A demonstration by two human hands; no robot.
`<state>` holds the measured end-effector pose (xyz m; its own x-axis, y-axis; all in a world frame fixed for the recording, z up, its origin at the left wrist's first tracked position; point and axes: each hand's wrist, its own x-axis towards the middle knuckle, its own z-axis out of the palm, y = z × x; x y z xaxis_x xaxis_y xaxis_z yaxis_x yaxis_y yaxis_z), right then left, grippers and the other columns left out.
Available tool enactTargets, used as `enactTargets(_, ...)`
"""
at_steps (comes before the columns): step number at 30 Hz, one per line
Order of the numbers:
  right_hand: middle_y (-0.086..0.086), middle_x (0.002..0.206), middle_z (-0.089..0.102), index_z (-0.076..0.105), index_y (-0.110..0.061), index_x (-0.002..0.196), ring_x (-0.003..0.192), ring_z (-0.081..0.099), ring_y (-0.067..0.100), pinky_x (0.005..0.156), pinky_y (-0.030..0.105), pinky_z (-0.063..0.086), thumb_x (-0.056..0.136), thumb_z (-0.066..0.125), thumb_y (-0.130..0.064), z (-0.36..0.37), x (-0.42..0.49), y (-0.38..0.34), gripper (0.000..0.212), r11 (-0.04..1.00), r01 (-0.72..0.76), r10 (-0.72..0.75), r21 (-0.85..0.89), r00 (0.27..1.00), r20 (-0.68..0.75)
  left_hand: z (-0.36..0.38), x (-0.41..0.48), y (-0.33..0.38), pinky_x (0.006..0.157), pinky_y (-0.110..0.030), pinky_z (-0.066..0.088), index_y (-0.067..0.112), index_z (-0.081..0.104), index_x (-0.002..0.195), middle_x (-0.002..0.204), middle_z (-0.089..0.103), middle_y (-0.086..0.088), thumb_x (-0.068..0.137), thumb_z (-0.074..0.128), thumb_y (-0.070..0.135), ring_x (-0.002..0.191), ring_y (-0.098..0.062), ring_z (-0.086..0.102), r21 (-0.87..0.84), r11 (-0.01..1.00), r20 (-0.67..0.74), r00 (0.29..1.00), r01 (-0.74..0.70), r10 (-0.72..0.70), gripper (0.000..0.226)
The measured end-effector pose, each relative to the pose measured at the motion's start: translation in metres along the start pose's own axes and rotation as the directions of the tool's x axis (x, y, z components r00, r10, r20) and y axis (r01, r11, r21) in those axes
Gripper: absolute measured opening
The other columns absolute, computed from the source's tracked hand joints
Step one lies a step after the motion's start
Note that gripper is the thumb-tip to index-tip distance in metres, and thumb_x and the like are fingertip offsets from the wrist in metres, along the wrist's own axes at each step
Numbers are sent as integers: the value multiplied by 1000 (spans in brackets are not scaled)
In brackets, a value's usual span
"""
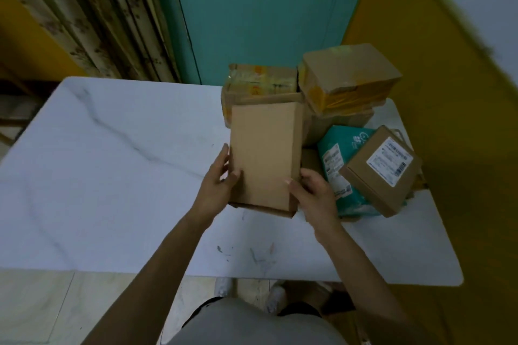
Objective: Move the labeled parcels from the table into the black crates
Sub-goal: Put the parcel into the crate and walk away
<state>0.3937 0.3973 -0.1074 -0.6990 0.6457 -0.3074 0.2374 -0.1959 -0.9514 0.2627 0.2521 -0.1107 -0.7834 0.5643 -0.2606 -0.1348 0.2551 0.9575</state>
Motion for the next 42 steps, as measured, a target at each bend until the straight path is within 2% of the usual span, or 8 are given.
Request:
enactTargets(5, 3, 115, 63, 65, -13, 115, 104, 62, 17, 81, 28, 56, 81, 74, -24, 60, -24, -3, 37, 724, 440, -488, -531, 871, 55, 25, -9, 26, 96, -38, 51, 21, 42, 138, 133, 59, -2, 79, 71, 41, 116, -17, 61, -270, 963, 96, 995, 11, 16, 69)
enactTargets(12, 9, 118, 63, 68, -7, 115, 113, 58, 26, 91, 39, 53, 83, 71, -17, 74, -33, 1, 34, 477, 637, -655, -606, 717, 239, -3, -3, 25, 88, -45, 55, 14, 53, 127, 120, 67, -5, 93, 58, 14, 107, -27, 66, -447, 895, -16, 1000, 6, -15, 34)
enactTargets(16, 9, 126, 56, 65, -9, 118, 118, 51, 25, 93, 46, 50, 84, 71, -15, 59, -27, 8, 35, 568, 534, -614, -626, 782, 110, -15, -2, 25, 78, -36, 58, 17, 57, 125, 116, 70, -1, 91, 60, 25, 103, -22, 68, -491, 871, -59, 998, -9, -23, 35)
enactTargets(24, -4, 129, 52, 44, -32, 130, 111, 57, 9, 86, 20, 50, 83, 74, -20, 34, -27, 9, 57, 933, 299, -332, -200, 930, -160, -36, 0, 41, 72, -27, 58, 30, 61, 118, 110, 72, 6, 81, 47, 61, 99, -15, 69, -357, 934, 2, 1000, -21, 23, 51)
enactTargets(29, -23, 96, 68, 56, -32, 119, 90, 61, -13, 68, 3, 45, 90, 44, -44, 35, -25, 0, 34, 977, 209, -210, -28, 977, -32, -32, 5, 47, 65, -22, 56, 29, 64, 109, 101, 74, 7, 92, 51, 50, 90, -13, 72, -327, 945, -38, 999, -19, 7, 30)
enactTargets(32, -25, 114, 55, 40, -29, 139, 95, 53, -24, 75, -1, 43, 98, 38, -38, 41, -22, -2, 42, 972, 214, -214, -93, 977, 17, -25, 7, 47, 61, -18, 54, 29, 63, 105, 96, 75, 10, 93, 53, 44, 86, -11, 72, -327, 945, -76, 997, -27, 3, 22)
enactTargets(37, -10, 134, 51, 18, -24, 153, 110, 59, 4, 88, 38, 56, 90, 43, -44, 44, -21, -4, 71, 935, 287, -277, -209, 958, 76, -20, 7, 55, 61, -15, 53, 32, 60, 108, 97, 74, 15, 93, 53, 44, 87, -8, 71, -270, 960, -94, 994, -77, 53, 20)
enactTargets(42, -14, 136, 48, 20, -39, 147, 99, 64, 4, 60, 22, 56, 93, 44, -37, 42, -20, -4, 59, 939, 341, -339, -39, 940, 42, -13, 6, 58, 57, -8, 50, 42, 40, 129, 110, 63, 22, 96, 40, 50, 89, 7, 65, -218, 970, -112, 990, -107, 84, 33)
